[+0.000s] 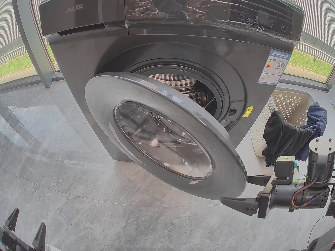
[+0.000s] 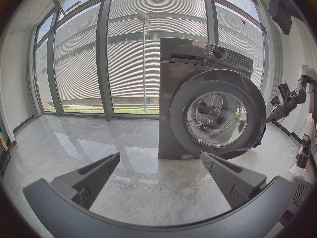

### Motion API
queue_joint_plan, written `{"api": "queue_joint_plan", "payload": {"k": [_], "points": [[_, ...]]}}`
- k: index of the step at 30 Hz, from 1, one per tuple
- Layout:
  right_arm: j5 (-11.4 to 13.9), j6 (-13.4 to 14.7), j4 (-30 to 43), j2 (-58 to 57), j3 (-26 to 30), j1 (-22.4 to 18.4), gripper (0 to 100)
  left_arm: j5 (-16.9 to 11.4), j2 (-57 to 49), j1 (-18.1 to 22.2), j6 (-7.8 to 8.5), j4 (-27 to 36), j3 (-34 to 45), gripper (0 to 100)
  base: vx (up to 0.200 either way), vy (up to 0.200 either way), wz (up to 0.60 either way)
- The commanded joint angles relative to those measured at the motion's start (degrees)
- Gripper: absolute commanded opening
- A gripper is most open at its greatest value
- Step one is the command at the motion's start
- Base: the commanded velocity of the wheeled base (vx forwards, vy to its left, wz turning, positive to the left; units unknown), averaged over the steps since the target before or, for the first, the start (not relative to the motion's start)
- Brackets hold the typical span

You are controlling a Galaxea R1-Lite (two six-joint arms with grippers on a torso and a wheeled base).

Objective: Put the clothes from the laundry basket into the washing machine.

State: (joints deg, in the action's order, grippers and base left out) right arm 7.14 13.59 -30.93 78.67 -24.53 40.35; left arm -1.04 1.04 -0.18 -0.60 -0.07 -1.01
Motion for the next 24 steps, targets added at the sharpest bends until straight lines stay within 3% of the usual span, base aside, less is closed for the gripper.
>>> {"api": "queue_joint_plan", "payload": {"k": [1, 4, 9, 16, 24], "points": [[2.0, 1.1, 0.0, -3.9, 2.1, 0.5, 100, 0.0, -0.9, 0.0, -0.02, 0.0, 1.0, 100, 0.000, 0.000, 0.00], [1.6, 2.2, 0.0, -3.5, 1.5, -0.6, 100, 0.0, -0.9, 0.0, -0.02, 0.0, 1.0, 100, -0.200, 0.000, 0.00], [-3.0, 1.6, 0.0, 1.1, -2.5, -3.6, 100, 0.0, -0.9, 0.0, -0.02, 0.0, 1.0, 100, -0.200, 0.000, 0.00], [-2.8, 1.3, -0.1, 6.1, -6.1, -2.6, 100, 0.0, -0.9, 0.0, -0.02, 0.0, 1.0, 100, -0.029, 0.000, 0.00], [-1.1, 1.8, -2.8, 7.7, -5.4, 1.3, 100, 0.0, -0.9, 0.0, -0.02, 0.0, 1.0, 100, 0.000, 0.000, 0.00]]}}
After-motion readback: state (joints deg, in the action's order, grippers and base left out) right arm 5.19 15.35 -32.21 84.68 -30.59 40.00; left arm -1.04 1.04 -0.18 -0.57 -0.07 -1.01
